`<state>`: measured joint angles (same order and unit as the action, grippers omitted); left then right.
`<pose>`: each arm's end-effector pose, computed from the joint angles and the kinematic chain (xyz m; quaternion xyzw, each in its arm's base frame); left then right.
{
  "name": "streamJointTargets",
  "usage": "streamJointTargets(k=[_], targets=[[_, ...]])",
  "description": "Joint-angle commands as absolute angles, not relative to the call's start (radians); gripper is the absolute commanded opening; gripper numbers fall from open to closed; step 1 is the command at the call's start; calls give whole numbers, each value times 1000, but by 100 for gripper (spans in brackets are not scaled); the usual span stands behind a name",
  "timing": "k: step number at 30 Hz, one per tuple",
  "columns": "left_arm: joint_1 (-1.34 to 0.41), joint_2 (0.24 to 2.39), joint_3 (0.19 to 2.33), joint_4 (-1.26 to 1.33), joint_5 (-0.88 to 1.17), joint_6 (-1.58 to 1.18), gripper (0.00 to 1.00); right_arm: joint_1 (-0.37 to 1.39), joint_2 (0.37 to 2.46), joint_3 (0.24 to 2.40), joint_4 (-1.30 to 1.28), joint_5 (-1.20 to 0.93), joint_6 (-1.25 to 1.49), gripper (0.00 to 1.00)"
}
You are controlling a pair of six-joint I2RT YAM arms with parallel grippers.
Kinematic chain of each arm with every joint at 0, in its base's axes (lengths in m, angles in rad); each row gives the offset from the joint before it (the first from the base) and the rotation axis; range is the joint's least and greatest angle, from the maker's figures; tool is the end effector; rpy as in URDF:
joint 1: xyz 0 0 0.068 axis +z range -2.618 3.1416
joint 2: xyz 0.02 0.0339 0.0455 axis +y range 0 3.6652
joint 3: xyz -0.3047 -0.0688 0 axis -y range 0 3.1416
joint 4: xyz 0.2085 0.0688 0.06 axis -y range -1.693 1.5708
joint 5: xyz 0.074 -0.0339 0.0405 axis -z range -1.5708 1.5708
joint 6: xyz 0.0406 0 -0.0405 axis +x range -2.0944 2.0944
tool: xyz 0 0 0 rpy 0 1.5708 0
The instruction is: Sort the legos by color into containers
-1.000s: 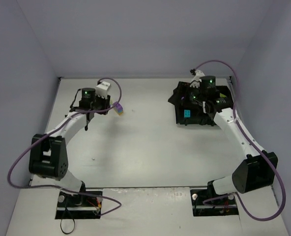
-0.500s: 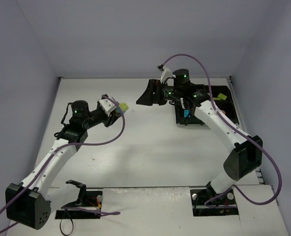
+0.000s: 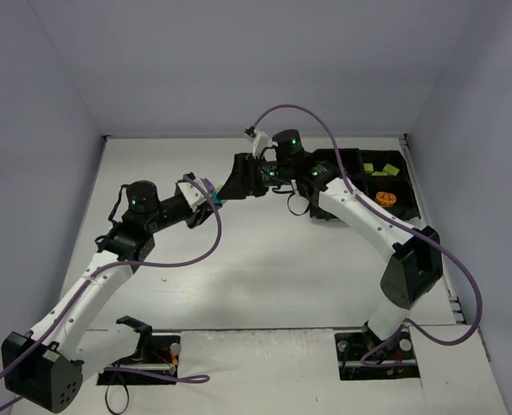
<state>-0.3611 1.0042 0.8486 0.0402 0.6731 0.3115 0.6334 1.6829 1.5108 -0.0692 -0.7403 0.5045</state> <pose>0.1564 -0.0861 0.3854 0.4399 0.5929 -0.2621 0.6215 0.2826 0.2415 0.4148 -0.2699 0.7179 0.5497 0.3311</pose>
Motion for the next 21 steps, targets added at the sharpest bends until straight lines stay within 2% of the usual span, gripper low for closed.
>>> streamJointTargets(k=[1,4,5,7,13,21], targets=[[-371,985,873,92,689,331,8,644,1666,1562,21,-753,512,61],[-371,986,873,86,684,336,8,643,1660,1552,21,-741,511,40],[-373,989,873,83,683,339,8,643,1657,1546,21,-735,508,26],[-371,992,864,75,672,341,8,638,1645,1539,21,-721,499,14],[-368,1017,819,78,657,319,3,592,1605,1511,17,-733,495,4],[-357,1071,788,80,680,282,1,431,1534,1448,0,-769,480,4]])
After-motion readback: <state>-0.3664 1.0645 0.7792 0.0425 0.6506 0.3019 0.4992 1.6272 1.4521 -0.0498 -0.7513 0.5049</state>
